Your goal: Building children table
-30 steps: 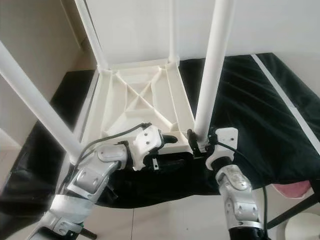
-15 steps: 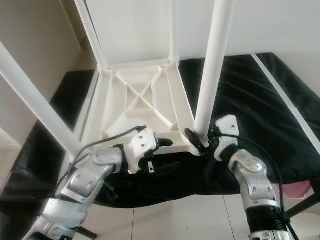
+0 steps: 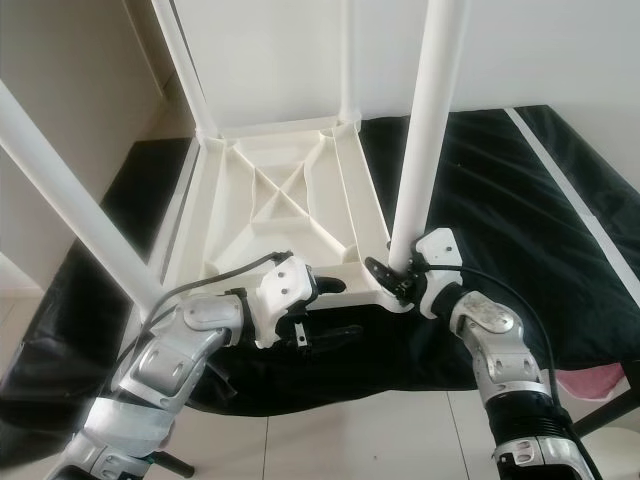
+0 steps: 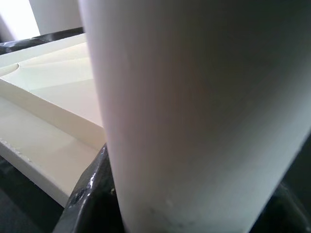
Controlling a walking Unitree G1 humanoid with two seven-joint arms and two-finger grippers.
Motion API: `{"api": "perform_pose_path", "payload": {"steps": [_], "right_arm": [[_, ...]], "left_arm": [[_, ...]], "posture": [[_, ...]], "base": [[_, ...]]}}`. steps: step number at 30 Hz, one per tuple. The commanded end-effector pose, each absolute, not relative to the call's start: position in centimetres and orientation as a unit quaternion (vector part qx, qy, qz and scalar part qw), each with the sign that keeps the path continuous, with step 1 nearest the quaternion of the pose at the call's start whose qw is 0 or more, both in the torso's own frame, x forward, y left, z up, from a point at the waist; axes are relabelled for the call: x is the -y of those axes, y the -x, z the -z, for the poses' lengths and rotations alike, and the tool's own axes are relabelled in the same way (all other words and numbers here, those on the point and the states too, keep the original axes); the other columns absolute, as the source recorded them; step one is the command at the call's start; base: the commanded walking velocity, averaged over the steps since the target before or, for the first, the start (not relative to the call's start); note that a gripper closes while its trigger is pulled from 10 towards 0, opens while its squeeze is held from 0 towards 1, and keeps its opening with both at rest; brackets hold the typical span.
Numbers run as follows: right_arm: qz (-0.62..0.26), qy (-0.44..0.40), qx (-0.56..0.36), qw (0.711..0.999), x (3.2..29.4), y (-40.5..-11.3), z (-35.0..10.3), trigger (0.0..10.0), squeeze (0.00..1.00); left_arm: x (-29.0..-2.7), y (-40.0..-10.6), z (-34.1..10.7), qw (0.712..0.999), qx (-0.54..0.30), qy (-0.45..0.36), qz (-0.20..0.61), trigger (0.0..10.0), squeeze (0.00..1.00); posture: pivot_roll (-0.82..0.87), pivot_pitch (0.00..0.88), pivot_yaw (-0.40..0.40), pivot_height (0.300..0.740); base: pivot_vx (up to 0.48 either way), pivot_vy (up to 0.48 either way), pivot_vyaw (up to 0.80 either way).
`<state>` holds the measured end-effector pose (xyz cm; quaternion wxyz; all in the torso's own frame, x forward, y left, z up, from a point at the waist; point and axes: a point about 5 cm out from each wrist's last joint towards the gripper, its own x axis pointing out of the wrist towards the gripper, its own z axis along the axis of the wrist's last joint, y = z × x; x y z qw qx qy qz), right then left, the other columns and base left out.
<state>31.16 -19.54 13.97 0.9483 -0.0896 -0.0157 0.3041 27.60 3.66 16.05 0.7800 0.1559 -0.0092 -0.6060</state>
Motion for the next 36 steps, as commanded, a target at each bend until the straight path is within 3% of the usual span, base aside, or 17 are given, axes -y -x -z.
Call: {"api": "perform_pose_path", "payload": {"steps": [1,2,3,4,10,17,20,25,29,32,36], "right_arm": [[-0.313,0.093,0.005,0.945,19.4,-30.9,-13.5,0.0,0.00],[-0.310,0.092,0.002,0.946,19.5,-30.8,-13.4,1.0,0.00],[-0.306,0.093,0.000,0.948,19.6,-30.8,-13.4,7.4,0.00],[-0.301,0.095,-0.001,0.949,19.7,-30.8,-13.3,10.0,0.00],[-0.194,0.081,-0.033,0.977,20.8,-31.1,-12.6,10.0,0.00],[-0.131,0.044,-0.043,0.989,20.5,-30.9,-12.0,10.0,0.00],[-0.048,0.011,-0.041,0.998,19.8,-30.6,-11.8,10.0,0.00],[-0.015,-0.014,-0.045,0.999,18.2,-30.0,-11.3,10.0,0.00],[0.091,-0.028,-0.031,0.995,16.1,-29.5,-10.8,10.0,0.00],[0.079,-0.038,-0.027,0.996,14.6,-29.4,-10.9,10.0,0.00],[0.077,-0.039,-0.033,0.996,14.7,-29.4,-10.9,10.0,0.00]], "left_arm": [[-3.7,-27.5,-15.9,0.780,0.004,-0.157,0.605,10.0,0.00],[-3.6,-27.5,-15.9,0.780,0.004,-0.157,0.606,10.0,0.00],[-3.6,-27.5,-15.9,0.780,0.004,-0.156,0.606,10.0,0.00],[-3.6,-27.5,-16.0,0.779,0.004,-0.156,0.607,10.0,0.00],[-3.5,-27.6,-15.9,0.777,0.003,-0.158,0.609,10.0,0.00],[-3.3,-27.4,-15.9,0.775,0.003,-0.156,0.612,10.0,0.00],[-3.3,-27.3,-15.8,0.775,0.002,-0.155,0.613,10.0,0.00],[-3.2,-27.2,-15.7,0.775,0.001,-0.154,0.613,10.0,0.00],[-3.3,-27.2,-15.8,0.778,0.003,-0.155,0.609,10.0,0.00],[-3.4,-27.1,-15.8,0.780,0.003,-0.154,0.606,10.0,0.00],[-3.4,-27.0,-15.7,0.780,0.002,-0.154,0.606,10.0,0.00]], "posture": [[-0.10,0.031,0.071,0.740],[-0.10,0.032,0.072,0.740],[-0.10,0.032,0.072,0.740],[-0.10,0.032,0.072,0.740],[-0.12,0.039,0.079,0.740],[-0.12,0.042,0.080,0.740],[-0.12,0.045,0.072,0.740],[-0.11,0.043,0.064,0.740],[-0.09,0.036,0.049,0.740],[-0.08,0.035,0.044,0.740],[-0.08,0.034,0.041,0.740]], "base": [[0.000,0.000,0.00],[0.000,0.000,0.00],[0.000,0.000,0.00],[0.000,0.000,0.00],[0.000,0.000,0.00],[0.000,0.000,0.00],[0.000,0.000,0.00],[0.000,0.000,0.00],[0.000,0.000,0.00],[0.000,0.000,0.00],[0.000,0.000,0.00]]}}
